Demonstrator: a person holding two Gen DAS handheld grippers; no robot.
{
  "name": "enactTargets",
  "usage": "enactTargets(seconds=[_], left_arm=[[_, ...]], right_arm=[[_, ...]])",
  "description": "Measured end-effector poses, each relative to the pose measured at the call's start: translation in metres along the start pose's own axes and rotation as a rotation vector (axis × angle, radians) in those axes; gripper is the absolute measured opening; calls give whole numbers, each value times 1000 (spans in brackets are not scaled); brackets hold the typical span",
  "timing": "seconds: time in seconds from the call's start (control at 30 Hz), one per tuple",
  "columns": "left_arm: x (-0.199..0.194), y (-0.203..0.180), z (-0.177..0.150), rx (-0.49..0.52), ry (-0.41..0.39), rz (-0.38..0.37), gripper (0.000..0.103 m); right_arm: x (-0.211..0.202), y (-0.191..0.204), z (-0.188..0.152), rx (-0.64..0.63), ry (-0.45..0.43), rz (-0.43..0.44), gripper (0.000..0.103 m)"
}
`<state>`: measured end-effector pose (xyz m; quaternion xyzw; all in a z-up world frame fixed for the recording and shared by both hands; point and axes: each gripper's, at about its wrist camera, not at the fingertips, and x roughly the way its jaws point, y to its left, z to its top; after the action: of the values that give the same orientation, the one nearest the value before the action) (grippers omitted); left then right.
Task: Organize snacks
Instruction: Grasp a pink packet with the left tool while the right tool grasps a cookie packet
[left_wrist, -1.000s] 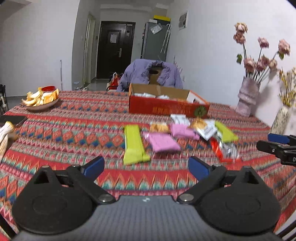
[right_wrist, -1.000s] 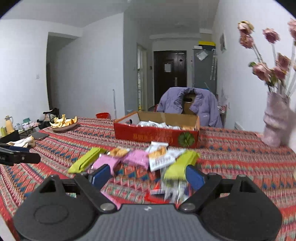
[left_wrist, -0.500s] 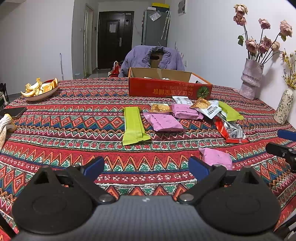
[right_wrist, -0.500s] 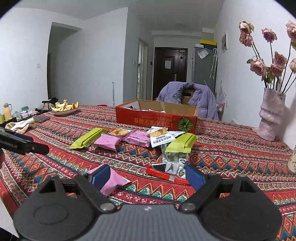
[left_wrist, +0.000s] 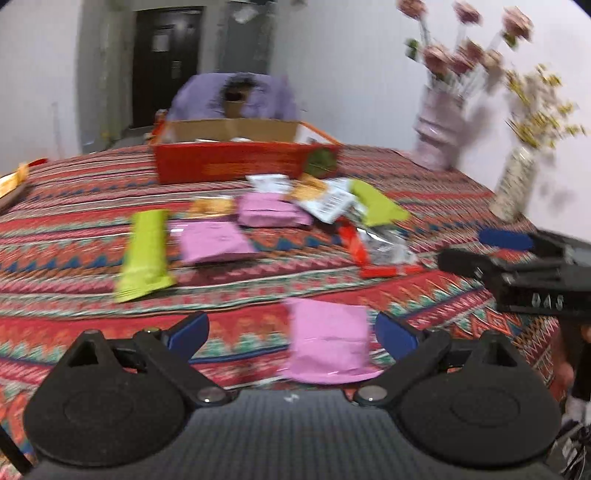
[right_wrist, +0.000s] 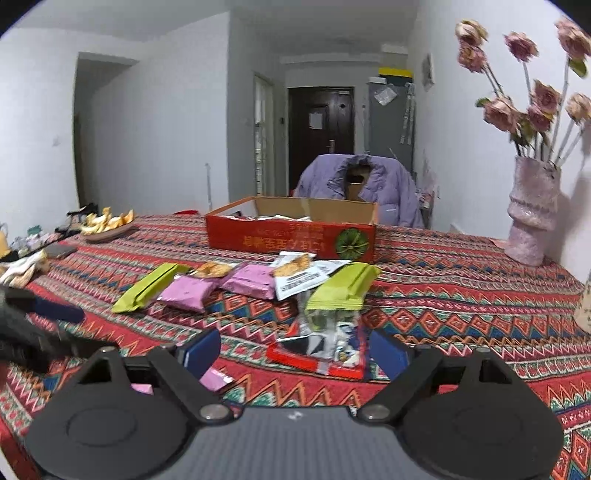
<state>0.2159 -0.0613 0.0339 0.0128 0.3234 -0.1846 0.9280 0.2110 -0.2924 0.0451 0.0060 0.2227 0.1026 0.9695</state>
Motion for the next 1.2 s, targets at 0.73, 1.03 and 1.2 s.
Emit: enactTargets(seconds=[0.73,1.03,1.2], left_arm=[[28,25,16,-61,14,62,61],[11,114,48,-237,-52,304,62],[19,119,51,-241,-45,321,62]], right_arm=[[66,-2,39,-136,47,42,86],[183,14,70,-255,183,69,75],[218,20,65,-313,215,-4,56]])
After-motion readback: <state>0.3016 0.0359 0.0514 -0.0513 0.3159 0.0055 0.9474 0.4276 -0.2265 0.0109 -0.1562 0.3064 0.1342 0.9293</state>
